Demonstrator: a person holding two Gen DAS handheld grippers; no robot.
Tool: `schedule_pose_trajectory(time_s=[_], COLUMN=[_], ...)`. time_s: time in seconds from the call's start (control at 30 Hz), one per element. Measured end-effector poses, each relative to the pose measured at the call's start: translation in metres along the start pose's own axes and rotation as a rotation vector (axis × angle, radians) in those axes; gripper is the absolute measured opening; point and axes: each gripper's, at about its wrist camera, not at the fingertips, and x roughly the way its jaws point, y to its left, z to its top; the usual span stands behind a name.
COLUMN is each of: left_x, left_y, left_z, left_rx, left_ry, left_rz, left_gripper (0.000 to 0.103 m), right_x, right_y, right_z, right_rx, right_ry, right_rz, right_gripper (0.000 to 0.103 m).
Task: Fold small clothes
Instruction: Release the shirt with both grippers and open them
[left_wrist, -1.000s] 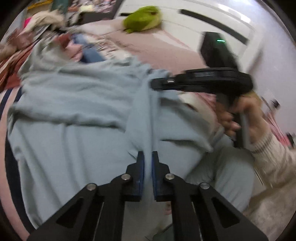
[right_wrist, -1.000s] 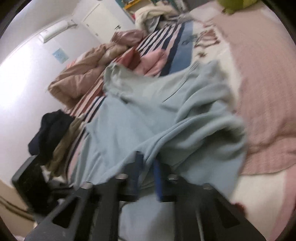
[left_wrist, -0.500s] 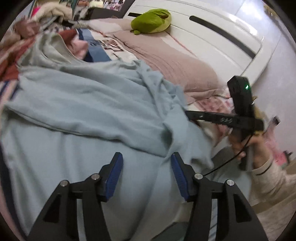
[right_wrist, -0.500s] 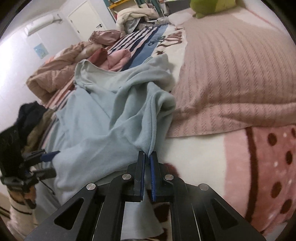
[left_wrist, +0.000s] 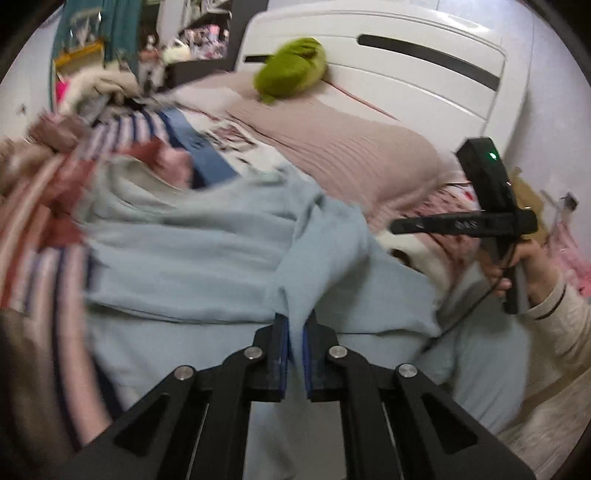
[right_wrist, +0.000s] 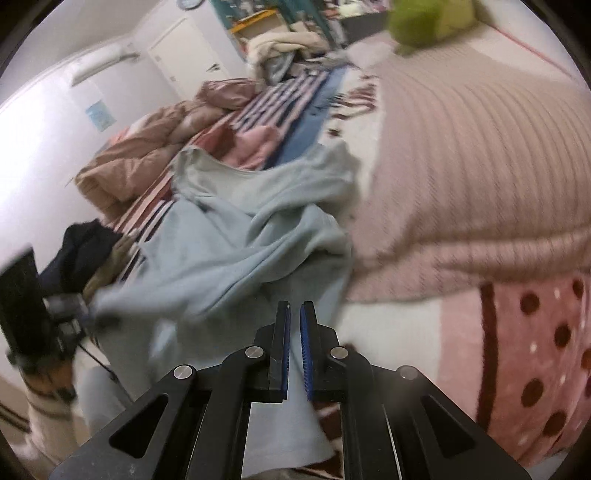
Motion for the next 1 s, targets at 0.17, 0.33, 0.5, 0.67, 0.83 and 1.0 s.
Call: schedule_pose_trajectory(time_s=[0.17,0.33,0.5,0.67,0.83,1.0], left_x=[0.015,0.033,0.029,0.018,-0.001,0.001], left_y=[0.014,0.023,0.023,0.034,0.045,0.039], left_z=[-0.023,-0.054,-0.067,-0.052,-0.05,-0.064], left_rx=[0.02,-0.031,-0.037,0.005,0.048,-0.042], left_ry=[0.152,0.233,0.23,0.226,0.236,0.213], left_rz=[-0.049,-0.101,-0.107,0.04,0.081,-0.066], left_gripper=[0.01,0.052,0.049,0.034,0.036,0.043], right_x=[0.026,0.068,0.082,0.061,0.069,0.066], right_y=[0.016,0.033,0.034,0.014,0.009,-0.001], right_z=[0.009,0.01,0.025,0.06,0.057,0.045], right_rx=[-0.155,-0.422,-0.486,-0.314,-0.329,-0.282], right_ry=[0.036,0.118,0.026,-0.114,-0.034,-0.029], right_rz=[-0.127,-0.334,-0.441,-0.438,-0.438,-0.393], right_gripper=[0.038,0.055,0.041,0.031,0.035,0.035])
